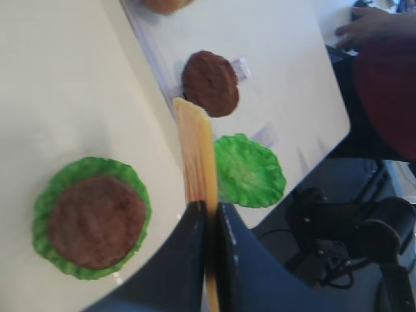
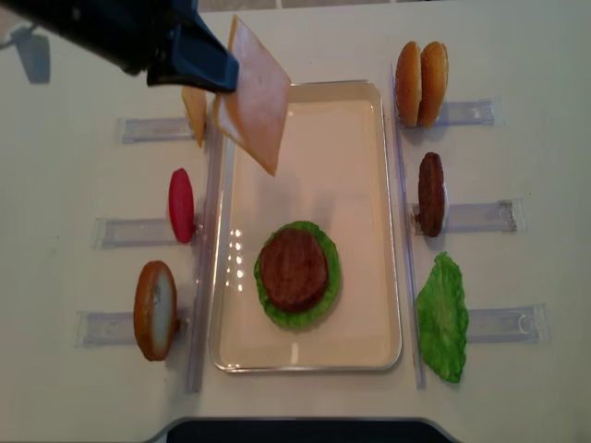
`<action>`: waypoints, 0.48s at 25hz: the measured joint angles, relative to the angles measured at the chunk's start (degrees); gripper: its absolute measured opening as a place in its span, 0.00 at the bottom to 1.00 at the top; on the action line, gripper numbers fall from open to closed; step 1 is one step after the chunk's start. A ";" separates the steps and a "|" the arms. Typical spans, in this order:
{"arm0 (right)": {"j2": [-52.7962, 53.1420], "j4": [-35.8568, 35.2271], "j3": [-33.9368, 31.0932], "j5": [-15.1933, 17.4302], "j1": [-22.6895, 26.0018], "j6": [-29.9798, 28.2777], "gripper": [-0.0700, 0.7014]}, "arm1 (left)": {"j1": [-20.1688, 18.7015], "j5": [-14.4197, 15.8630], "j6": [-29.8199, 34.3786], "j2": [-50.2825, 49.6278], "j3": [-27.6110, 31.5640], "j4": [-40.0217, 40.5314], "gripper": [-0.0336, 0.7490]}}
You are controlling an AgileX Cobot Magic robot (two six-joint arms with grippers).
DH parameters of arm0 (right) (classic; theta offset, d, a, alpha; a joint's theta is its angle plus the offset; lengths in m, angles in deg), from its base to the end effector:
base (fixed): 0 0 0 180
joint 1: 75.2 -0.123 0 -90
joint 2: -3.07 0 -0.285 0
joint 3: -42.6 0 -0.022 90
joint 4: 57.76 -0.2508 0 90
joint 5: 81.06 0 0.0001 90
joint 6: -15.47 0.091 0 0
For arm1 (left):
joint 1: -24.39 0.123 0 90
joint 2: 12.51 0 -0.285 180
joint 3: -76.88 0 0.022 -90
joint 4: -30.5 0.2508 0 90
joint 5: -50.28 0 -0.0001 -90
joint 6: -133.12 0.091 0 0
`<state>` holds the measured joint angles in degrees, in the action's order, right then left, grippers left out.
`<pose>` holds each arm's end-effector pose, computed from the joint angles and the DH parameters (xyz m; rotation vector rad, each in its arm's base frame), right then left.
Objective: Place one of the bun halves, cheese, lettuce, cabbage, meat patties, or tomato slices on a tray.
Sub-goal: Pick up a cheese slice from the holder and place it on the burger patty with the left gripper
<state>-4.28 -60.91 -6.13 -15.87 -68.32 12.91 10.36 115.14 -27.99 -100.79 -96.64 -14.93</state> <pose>-0.0085 0.0056 0.2705 0.0744 2.1141 -0.0316 0.2543 -0.1241 0.3481 0.4572 2.5417 -1.0344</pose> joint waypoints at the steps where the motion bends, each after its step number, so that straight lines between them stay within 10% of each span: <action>1: 0.00 0.00 0.00 0.00 0.00 0.00 0.80 | 0.00 -0.56 3.11 0.77 3.06 -2.88 0.06; 12: 0.00 0.00 0.00 0.00 0.00 0.00 0.80 | 0.00 -4.93 34.67 3.19 29.30 -29.72 0.06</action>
<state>-4.28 -60.91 -6.13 -15.87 -68.32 12.91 10.36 110.21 6.67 -97.60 -67.34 -44.66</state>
